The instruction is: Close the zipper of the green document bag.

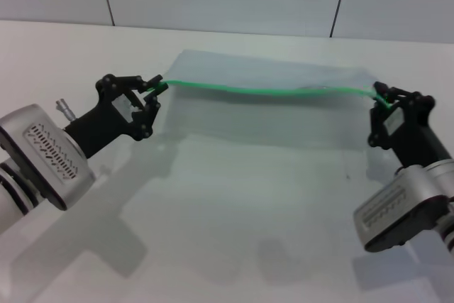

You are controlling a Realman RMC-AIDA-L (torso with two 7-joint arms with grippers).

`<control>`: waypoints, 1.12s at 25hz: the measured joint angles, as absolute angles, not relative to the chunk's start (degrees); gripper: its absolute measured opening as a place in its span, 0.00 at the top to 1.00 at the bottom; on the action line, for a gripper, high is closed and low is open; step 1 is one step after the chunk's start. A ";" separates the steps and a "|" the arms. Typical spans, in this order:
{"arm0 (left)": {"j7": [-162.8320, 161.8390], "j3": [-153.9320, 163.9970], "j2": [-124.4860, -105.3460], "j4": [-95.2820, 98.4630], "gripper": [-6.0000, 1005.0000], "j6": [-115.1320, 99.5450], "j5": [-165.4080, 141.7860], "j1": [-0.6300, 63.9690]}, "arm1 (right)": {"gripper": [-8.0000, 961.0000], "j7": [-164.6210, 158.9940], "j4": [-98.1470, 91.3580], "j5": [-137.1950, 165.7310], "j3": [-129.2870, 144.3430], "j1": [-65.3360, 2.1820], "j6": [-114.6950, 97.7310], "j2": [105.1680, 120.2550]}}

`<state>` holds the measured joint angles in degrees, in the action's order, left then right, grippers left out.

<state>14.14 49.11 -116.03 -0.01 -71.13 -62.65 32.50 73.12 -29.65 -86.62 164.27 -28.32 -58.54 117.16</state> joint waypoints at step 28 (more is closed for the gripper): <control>-8.24 41.15 -116.60 -2.90 0.42 -91.49 -50.24 31.56 | 0.39 10.79 -25.65 -94.77 164.75 -27.83 -83.55 116.98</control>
